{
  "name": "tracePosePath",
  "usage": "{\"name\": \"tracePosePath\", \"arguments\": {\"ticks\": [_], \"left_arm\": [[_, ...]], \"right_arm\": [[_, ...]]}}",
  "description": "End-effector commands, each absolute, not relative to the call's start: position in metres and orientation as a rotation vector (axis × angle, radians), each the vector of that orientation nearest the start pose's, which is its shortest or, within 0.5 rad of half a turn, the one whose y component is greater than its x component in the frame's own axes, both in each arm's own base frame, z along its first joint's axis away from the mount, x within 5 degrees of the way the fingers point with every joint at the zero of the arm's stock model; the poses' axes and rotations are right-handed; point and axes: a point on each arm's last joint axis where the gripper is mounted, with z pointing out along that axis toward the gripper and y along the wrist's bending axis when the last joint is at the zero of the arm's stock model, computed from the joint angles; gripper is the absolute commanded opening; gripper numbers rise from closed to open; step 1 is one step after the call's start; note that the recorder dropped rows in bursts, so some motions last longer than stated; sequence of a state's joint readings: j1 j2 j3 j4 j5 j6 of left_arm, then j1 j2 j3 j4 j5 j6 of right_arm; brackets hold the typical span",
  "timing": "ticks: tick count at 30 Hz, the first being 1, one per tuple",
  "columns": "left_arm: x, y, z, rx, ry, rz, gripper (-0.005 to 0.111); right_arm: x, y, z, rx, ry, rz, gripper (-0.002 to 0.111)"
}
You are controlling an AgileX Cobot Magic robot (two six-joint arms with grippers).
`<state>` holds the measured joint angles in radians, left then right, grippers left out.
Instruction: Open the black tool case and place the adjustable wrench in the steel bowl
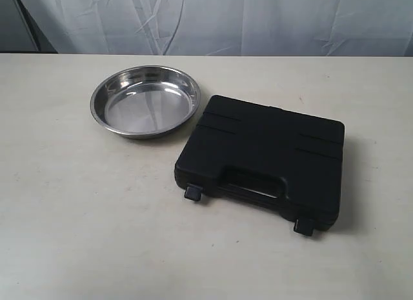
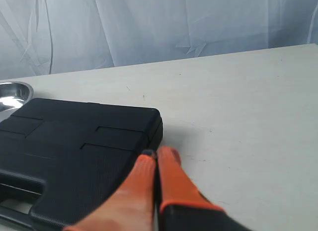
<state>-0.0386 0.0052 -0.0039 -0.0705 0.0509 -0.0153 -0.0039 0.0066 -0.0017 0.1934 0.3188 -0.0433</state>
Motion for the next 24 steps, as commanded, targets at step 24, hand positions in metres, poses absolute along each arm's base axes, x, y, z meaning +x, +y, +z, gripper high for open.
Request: {"name": "tracePosePath", "arguments": {"ticks": [24], "left_arm": [[0.056,-0.003,0.209,-0.025,1.534,-0.101,0.0]], "right_arm": [[0.056,0.0,0.213,0.467,1.429,0.497,-0.001]]}}
